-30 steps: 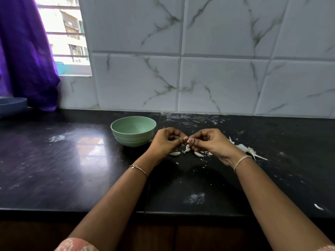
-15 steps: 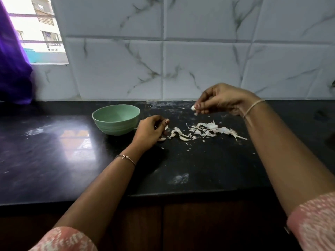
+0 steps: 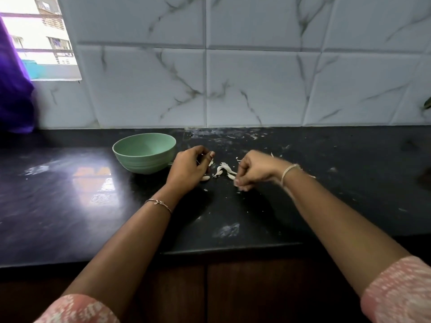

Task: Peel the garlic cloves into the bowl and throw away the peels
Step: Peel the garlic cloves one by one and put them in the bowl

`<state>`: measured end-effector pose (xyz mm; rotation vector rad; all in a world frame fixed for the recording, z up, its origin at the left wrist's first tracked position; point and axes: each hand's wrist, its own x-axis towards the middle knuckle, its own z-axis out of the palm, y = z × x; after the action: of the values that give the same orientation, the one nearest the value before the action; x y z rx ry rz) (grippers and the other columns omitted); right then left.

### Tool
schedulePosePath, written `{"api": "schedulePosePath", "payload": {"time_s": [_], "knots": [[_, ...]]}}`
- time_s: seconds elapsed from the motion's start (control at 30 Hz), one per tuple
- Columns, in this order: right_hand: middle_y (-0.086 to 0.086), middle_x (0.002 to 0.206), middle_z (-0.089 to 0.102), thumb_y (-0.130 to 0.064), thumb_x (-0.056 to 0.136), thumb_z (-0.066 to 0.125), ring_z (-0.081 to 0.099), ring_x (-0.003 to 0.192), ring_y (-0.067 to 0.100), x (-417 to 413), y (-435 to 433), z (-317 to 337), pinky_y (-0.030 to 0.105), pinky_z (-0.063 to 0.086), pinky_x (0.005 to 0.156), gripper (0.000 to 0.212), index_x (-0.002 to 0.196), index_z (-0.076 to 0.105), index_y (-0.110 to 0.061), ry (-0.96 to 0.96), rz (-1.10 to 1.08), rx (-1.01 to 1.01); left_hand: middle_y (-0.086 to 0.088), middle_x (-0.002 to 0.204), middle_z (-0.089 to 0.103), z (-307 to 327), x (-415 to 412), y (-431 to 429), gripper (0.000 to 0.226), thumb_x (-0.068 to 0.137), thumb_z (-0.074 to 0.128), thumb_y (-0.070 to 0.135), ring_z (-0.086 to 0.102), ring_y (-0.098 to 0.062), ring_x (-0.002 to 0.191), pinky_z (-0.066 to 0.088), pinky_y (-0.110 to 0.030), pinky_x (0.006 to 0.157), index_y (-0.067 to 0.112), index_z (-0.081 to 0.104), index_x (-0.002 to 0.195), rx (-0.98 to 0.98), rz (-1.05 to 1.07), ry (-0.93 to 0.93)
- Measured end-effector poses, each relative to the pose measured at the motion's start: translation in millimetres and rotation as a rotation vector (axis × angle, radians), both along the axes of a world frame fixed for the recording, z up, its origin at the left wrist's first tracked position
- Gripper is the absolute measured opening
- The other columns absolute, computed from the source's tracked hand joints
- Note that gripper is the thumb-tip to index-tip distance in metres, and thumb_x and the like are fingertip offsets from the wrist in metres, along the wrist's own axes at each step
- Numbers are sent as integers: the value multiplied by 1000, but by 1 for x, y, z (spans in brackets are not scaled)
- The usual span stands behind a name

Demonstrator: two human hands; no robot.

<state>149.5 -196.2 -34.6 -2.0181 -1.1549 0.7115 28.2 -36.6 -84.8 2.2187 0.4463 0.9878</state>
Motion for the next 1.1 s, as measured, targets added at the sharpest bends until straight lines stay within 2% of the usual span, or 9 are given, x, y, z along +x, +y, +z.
{"api": "schedulePosePath", "payload": {"time_s": [0.1, 0.17, 0.33, 0.47, 0.67, 0.77, 0.9, 1.03, 1.1], "knots": [[8, 60, 66, 8, 84, 68, 63, 47, 6, 0, 6, -12, 14, 50, 48, 7, 77, 65, 7, -59, 13, -96, 5, 63, 67, -2, -1, 0, 15, 95, 61, 32, 65, -7, 56, 55, -27, 57, 19, 67, 93, 35, 3, 20], [6, 61, 68, 6, 85, 68, 63, 50, 6, 0, 6, -2, 14, 50, 50, 8, 77, 67, 3, -46, 37, -86, 7, 65, 67, -3, -1, 0, 13, 93, 63, 33, 66, -7, 61, 58, -31, 63, 21, 67, 91, 52, 0, 14], [6, 68, 69, 7, 89, 59, 62, 54, 5, 3, 2, 14, 12, 50, 52, 6, 88, 65, 5, 215, 72, 54, 7, 78, 69, -4, 1, 4, 12, 91, 66, 35, 62, -7, 70, 53, -30, 69, 22, 68, 91, 116, 20, 11], [12, 74, 68, 4, 88, 65, 62, 52, 6, -2, 9, -5, 14, 51, 52, 8, 81, 67, 1, 60, 81, -186, 9, 80, 69, -5, 4, 4, 10, 91, 65, 32, 62, -8, 73, 52, -30, 72, 23, 69, 91, 132, 12, 30], [3, 60, 69, 8, 87, 63, 61, 50, 5, 0, 15, 9, 13, 50, 50, 13, 76, 66, 1, 32, 79, -129, 9, 80, 70, -5, 1, 5, 7, 91, 64, 28, 63, -6, 73, 53, -30, 73, 25, 70, 92, 145, 10, 53], [6, 65, 69, 2, 87, 67, 61, 50, 6, -5, 19, 9, 15, 52, 53, 10, 78, 67, 1, -113, 111, -257, 10, 81, 69, -6, 3, 5, 5, 91, 63, 27, 62, -6, 73, 53, -32, 74, 27, 69, 91, 162, 2, 72], [4, 63, 70, 7, 87, 63, 63, 51, 7, -2, 16, 19, 15, 51, 52, 9, 79, 66, 4, -40, 121, -136, 12, 81, 68, -8, 4, 7, 6, 90, 64, 27, 63, -8, 74, 57, -36, 72, 26, 69, 93, 159, -5, 81], [10, 67, 68, 5, 88, 64, 61, 48, 7, -5, 19, 5, 15, 51, 50, 10, 78, 67, 3, -117, 114, -260, 13, 83, 68, -9, 4, 6, 5, 90, 64, 27, 62, -7, 74, 56, -36, 73, 27, 68, 94, 155, 0, 89], [8, 65, 69, 6, 89, 63, 63, 50, 7, -5, 19, 13, 15, 51, 51, 9, 81, 66, 4, -98, 129, -235, 14, 82, 67, -9, 3, 6, 6, 90, 65, 26, 61, -6, 73, 57, -36, 73, 27, 68, 94, 154, -1, 93]]}}
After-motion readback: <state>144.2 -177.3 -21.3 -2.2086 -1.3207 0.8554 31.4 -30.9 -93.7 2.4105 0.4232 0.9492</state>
